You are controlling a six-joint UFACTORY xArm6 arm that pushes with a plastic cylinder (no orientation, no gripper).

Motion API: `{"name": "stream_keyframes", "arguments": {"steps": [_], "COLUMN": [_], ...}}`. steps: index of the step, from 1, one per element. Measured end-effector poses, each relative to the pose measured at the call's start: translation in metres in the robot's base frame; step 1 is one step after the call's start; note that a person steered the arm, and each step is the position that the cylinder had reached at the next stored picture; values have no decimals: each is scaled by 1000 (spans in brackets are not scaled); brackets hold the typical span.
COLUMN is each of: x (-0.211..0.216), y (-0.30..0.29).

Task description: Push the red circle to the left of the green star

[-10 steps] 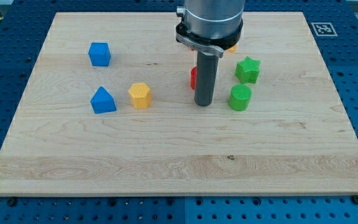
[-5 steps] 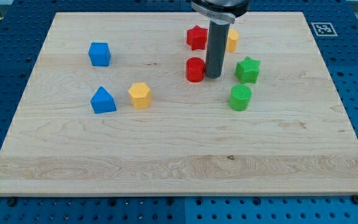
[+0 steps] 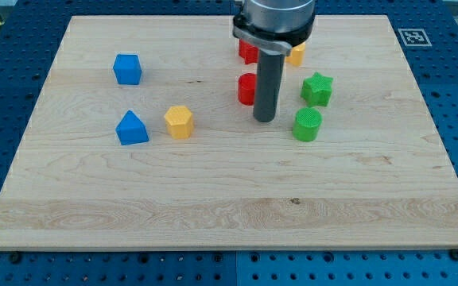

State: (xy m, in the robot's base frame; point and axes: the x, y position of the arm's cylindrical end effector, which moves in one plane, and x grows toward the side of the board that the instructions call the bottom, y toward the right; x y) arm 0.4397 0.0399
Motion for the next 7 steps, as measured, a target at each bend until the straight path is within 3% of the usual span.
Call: {"name": "stream_keyframes", "arguments": {"steps": [3, 7], "x": [11, -34], "y": [-21, -21]}}
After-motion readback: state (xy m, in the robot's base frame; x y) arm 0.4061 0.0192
